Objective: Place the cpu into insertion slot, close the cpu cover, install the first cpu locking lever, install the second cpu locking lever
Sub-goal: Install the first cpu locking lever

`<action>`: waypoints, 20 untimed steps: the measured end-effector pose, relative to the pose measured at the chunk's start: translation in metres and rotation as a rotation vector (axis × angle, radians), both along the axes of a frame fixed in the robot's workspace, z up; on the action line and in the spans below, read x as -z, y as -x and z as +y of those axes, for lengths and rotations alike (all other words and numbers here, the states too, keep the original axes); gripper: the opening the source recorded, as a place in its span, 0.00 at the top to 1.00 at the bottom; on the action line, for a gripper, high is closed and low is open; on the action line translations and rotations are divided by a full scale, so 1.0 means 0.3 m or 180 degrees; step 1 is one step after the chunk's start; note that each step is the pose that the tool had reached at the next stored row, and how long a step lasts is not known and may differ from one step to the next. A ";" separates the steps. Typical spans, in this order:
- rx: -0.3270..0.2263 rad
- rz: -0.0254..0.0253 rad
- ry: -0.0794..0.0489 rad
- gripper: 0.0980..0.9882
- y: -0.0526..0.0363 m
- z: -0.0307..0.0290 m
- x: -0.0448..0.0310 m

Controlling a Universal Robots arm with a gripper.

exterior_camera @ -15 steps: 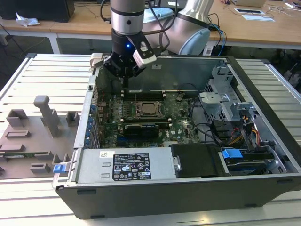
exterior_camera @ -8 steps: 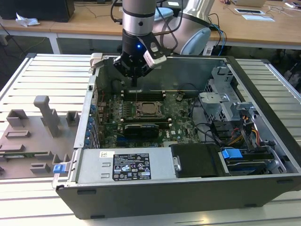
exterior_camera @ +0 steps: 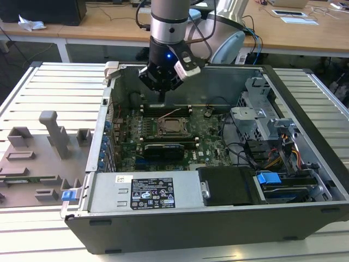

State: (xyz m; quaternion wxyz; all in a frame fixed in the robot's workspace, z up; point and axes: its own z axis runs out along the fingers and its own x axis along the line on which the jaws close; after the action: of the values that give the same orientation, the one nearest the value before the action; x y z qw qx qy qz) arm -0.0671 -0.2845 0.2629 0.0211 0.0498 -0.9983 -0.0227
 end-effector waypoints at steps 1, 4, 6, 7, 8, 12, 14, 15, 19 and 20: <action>0.0000 0.0000 -0.0001 0.99 0.000 0.000 0.006; 0.0000 0.0000 -0.0003 0.99 0.000 0.000 0.030; 0.0000 0.0000 -0.0004 0.99 0.000 0.000 0.047; 0.0000 0.0000 -0.0005 0.99 0.000 0.000 0.060; 0.0000 0.0000 -0.0006 0.99 0.000 0.000 0.068; -0.0001 0.0000 -0.0021 0.99 -0.002 0.000 0.100; 0.0000 0.0000 -0.0027 0.99 -0.007 0.000 0.110; 0.0000 0.0001 -0.0030 0.99 -0.015 0.000 0.115; 0.0000 0.0011 -0.0034 0.99 -0.051 0.000 0.130; 0.0000 0.0013 -0.0035 0.99 -0.058 0.000 0.134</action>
State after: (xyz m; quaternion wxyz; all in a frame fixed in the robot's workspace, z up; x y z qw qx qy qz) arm -0.0498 -0.2845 0.2229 0.0229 0.0498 -0.9981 -0.0282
